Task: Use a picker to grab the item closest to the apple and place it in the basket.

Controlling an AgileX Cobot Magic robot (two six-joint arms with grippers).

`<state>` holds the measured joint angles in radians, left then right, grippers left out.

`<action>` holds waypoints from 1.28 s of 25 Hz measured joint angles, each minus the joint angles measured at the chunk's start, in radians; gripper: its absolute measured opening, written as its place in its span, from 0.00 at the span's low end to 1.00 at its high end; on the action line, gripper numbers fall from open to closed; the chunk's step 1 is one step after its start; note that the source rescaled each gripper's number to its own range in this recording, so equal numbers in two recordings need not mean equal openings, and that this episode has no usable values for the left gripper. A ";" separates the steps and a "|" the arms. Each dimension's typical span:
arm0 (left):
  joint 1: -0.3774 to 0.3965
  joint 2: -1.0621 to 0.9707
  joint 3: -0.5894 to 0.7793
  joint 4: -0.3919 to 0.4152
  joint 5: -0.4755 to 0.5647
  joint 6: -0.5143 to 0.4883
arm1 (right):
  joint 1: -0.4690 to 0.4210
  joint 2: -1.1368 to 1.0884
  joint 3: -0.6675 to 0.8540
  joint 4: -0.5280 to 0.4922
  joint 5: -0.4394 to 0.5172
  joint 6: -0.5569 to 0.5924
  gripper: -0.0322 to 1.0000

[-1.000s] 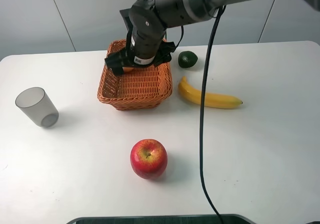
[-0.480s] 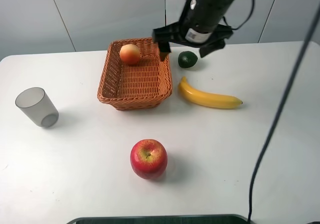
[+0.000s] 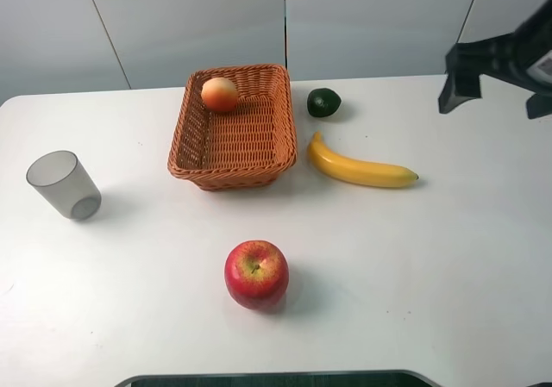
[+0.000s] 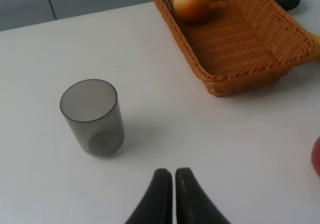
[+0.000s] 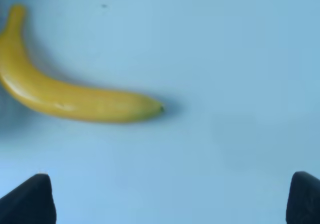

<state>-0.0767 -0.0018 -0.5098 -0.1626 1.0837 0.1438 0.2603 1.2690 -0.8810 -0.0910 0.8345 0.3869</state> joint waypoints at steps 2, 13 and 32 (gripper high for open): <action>0.000 0.000 0.000 0.000 0.000 0.000 | 0.000 -0.107 0.047 0.000 0.009 -0.002 1.00; 0.000 0.000 0.000 0.000 0.000 0.000 | 0.000 -0.687 0.189 -0.028 0.118 -0.108 1.00; 0.000 0.000 0.000 0.000 0.000 0.000 | 0.000 -1.266 0.358 0.031 0.254 -0.299 1.00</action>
<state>-0.0767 -0.0018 -0.5098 -0.1626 1.0837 0.1438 0.2599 0.0035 -0.5228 -0.0598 1.0882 0.0877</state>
